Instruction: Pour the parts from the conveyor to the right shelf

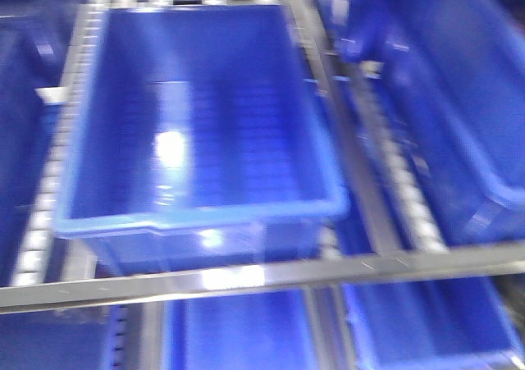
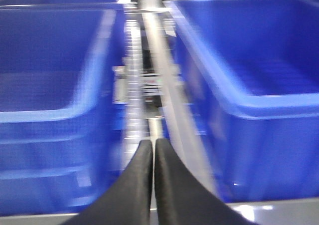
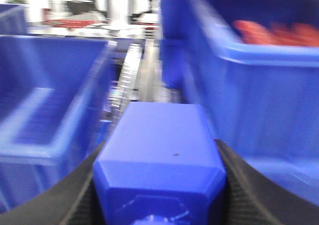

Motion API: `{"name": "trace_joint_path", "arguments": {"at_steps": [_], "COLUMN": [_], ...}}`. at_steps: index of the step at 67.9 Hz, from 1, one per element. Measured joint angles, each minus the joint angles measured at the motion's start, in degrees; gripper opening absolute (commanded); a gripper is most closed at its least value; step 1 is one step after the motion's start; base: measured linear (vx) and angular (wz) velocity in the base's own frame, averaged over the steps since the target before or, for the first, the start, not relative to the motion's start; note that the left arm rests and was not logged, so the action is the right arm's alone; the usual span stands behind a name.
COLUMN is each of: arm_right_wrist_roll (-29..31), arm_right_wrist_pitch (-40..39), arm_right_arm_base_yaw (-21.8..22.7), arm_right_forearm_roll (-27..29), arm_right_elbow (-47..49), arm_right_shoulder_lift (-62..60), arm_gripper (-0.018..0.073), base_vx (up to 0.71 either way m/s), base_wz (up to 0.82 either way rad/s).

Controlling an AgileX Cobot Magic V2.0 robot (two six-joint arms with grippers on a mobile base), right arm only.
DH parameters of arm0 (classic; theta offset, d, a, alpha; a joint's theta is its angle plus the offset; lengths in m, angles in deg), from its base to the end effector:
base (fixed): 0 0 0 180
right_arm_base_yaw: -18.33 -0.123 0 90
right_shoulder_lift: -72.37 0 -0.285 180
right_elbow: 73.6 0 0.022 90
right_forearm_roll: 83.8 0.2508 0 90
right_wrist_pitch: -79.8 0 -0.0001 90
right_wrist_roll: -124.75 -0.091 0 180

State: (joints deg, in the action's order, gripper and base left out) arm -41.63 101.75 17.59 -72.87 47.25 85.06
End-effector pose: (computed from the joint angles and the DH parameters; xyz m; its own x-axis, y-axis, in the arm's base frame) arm 0.0439 0.0070 0.2792 -0.0546 -0.0610 -0.9966 -0.0871 0.9946 -0.0561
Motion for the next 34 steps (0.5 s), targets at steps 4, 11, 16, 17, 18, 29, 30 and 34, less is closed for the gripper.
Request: {"name": "trace_joint_path", "arguments": {"at_steps": [4, 11, 16, 17, 18, 29, 30, 34], "arm_right_wrist_roll": [0.0, 0.0, 0.0, 0.0, 0.0, 0.0, 0.0, 0.0], "arm_right_wrist_pitch": [0.0, 0.0, 0.0, 0.0, 0.0, 0.0, 0.0, 0.0], "arm_right_arm_base_yaw": [0.0, 0.0, 0.0, 0.0, 0.0, 0.0, 0.0, 0.0], "arm_right_forearm_roll": [0.0, 0.0, 0.0, 0.0, 0.0, 0.0, 0.0, 0.0], "arm_right_elbow": [0.0, 0.0, 0.0, 0.0, 0.0, 0.0, 0.0, 0.0], "arm_right_shoulder_lift": [0.0, 0.0, 0.0, 0.0, 0.0, 0.0, 0.0, 0.0], "arm_gripper": [-0.0006, -0.0006, -0.0006, -0.0006, -0.0006, -0.0006, -0.0006, -0.0006], "base_vx": [0.19, 0.19, 0.18, 0.18, 0.18, 0.17, 0.16, 0.16], "base_wz": [0.57, 0.46, 0.33, 0.26, 0.24, 0.12, 0.03, -0.01]}}
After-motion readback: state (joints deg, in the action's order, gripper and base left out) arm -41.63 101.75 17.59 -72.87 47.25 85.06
